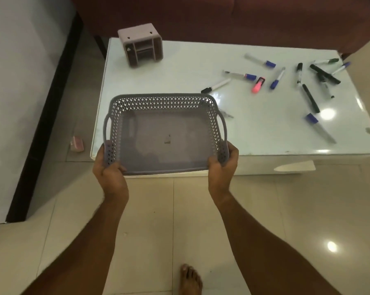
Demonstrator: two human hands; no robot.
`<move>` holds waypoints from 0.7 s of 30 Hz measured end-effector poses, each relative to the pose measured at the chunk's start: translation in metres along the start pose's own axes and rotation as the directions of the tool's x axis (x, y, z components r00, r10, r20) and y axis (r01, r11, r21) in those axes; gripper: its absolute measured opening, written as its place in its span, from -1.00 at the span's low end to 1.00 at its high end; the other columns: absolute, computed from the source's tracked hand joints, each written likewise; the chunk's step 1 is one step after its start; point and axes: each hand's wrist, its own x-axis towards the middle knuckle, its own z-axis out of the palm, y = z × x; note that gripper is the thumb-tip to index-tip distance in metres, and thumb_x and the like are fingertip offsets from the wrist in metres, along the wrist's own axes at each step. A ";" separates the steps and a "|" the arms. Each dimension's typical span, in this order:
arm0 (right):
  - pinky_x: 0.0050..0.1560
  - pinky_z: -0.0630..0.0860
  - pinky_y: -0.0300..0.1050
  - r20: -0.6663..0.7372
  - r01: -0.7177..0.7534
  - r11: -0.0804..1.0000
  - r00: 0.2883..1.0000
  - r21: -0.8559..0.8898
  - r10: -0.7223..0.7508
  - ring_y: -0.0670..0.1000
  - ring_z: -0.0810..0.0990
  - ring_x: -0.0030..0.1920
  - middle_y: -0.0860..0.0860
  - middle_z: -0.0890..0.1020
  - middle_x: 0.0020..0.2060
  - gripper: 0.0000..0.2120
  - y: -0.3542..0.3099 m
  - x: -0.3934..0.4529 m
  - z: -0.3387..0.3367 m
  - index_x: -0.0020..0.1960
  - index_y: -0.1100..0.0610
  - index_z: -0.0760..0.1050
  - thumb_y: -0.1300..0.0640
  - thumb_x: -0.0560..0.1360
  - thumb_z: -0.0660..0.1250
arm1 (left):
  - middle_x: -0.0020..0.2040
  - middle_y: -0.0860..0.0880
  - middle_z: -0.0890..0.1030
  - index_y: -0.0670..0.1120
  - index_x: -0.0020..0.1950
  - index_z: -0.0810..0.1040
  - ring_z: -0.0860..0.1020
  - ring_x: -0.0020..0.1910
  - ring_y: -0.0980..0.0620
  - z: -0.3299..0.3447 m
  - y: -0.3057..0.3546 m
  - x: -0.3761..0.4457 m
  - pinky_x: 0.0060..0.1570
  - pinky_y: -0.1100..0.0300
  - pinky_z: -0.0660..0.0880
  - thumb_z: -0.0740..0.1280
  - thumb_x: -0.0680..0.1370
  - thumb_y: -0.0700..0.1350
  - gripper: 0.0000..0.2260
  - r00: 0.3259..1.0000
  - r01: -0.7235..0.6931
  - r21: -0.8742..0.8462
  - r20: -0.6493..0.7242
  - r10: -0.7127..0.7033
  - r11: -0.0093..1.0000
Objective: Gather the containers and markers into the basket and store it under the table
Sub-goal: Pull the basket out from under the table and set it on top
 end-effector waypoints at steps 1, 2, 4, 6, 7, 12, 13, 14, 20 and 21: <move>-0.31 0.57 -0.19 0.008 0.009 1.000 1.000 -0.002 -0.009 -0.02 0.57 -0.15 0.16 0.58 0.09 -0.41 0.002 0.006 0.003 0.39 0.21 0.39 0.40 0.36 0.31 | 0.08 0.02 0.62 -0.27 0.40 0.50 0.60 -0.02 0.16 0.004 -0.001 0.006 -0.36 0.35 0.47 0.07 0.29 -0.57 -0.30 1.000 -0.001 0.012 0.008 0.001 1.000; -0.23 0.62 -0.16 0.015 0.013 1.000 1.000 -0.004 -0.013 0.00 0.62 -0.10 0.15 0.60 0.18 -0.38 0.005 0.014 0.008 0.45 0.17 0.37 0.44 0.41 0.32 | 0.06 0.04 0.63 -0.26 0.39 0.51 0.60 -0.01 0.15 0.008 -0.002 0.012 -0.33 0.34 0.49 0.08 0.29 -0.57 -0.30 1.000 0.003 0.021 0.014 -0.003 1.000; -0.02 0.66 -0.17 0.021 0.024 0.999 1.000 -0.029 -0.023 -0.01 0.67 0.09 0.12 0.56 0.37 -0.30 0.009 0.030 0.015 0.56 0.15 0.31 0.51 0.47 0.30 | 0.01 0.10 0.64 -0.23 0.37 0.52 0.61 -0.01 0.17 0.017 -0.005 0.027 -0.28 0.33 0.51 0.10 0.32 -0.57 -0.34 1.000 0.021 0.034 0.017 -0.022 0.999; 0.12 0.63 -0.25 0.017 0.049 0.996 0.999 -0.070 -0.048 -0.09 0.64 0.22 0.12 0.52 0.44 -0.32 0.010 0.045 0.024 0.58 0.19 0.30 0.51 0.50 0.30 | 0.02 0.10 0.65 -0.23 0.37 0.52 0.62 0.00 0.19 0.025 -0.008 0.041 -0.13 0.31 0.55 0.13 0.40 -0.56 -0.42 0.999 0.028 0.039 0.024 -0.029 0.999; 0.20 0.62 -0.21 0.011 0.056 0.995 0.998 -0.087 -0.056 -0.08 0.62 0.27 0.12 0.52 0.45 -0.35 0.011 0.053 0.028 0.58 0.20 0.31 0.48 0.52 0.31 | 0.06 0.05 0.64 -0.25 0.38 0.51 0.62 0.02 0.17 0.030 -0.009 0.049 -0.04 0.29 0.56 0.15 0.43 -0.53 -0.46 0.999 0.025 0.041 0.028 -0.026 0.999; 0.45 0.48 0.13 -0.004 0.107 0.987 0.994 -0.118 -0.108 0.07 0.56 0.40 0.11 0.58 0.39 -0.52 0.013 0.092 0.050 0.52 0.22 0.40 0.31 0.61 0.33 | 0.07 -0.02 0.63 -0.28 0.39 0.51 0.63 0.01 0.20 0.054 -0.010 0.077 0.09 0.30 0.56 0.21 0.50 -0.48 -0.54 1.000 0.008 0.060 0.013 -0.009 0.998; 0.44 0.49 0.11 -0.010 0.114 0.986 0.993 -0.124 -0.116 0.06 0.57 0.38 0.11 0.60 0.37 -0.55 0.013 0.099 0.054 0.50 0.22 0.42 0.31 0.62 0.32 | 0.06 0.01 0.64 -0.28 0.39 0.51 0.63 0.01 0.22 0.059 -0.011 0.082 0.10 0.31 0.55 0.21 0.51 -0.48 -0.54 1.000 0.009 0.065 0.001 -0.009 0.998; 0.43 0.51 0.07 -0.013 0.126 0.984 0.992 -0.128 -0.129 0.05 0.58 0.36 0.11 0.61 0.34 -0.58 0.010 0.102 0.057 0.49 0.22 0.44 0.30 0.63 0.32 | 0.06 0.02 0.64 -0.27 0.39 0.51 0.64 0.02 0.21 0.062 -0.010 0.084 0.11 0.31 0.56 0.22 0.51 -0.47 -0.55 1.000 0.007 0.068 -0.004 -0.007 0.998; 0.38 0.51 -0.13 -0.024 0.133 0.974 0.990 -0.184 -0.139 -0.05 0.58 0.29 0.08 0.63 0.31 -0.62 0.009 0.128 0.071 0.48 0.21 0.45 0.26 0.67 0.25 | 0.15 -0.10 0.63 -0.24 0.37 0.55 0.61 0.17 -0.02 0.074 -0.016 0.108 0.35 -0.05 0.51 0.23 0.51 -0.43 -0.57 0.998 0.062 0.084 -0.013 -0.061 0.995; 0.37 0.52 -0.15 -0.025 0.126 0.974 0.991 -0.188 -0.133 -0.04 0.59 0.29 0.07 0.64 0.30 -0.64 0.008 0.130 0.072 0.47 0.20 0.46 0.23 0.68 0.25 | 0.15 -0.12 0.63 -0.25 0.37 0.55 0.60 0.18 -0.05 0.075 -0.017 0.111 0.37 -0.09 0.50 0.24 0.51 -0.42 -0.57 0.997 0.071 0.083 -0.014 -0.070 0.994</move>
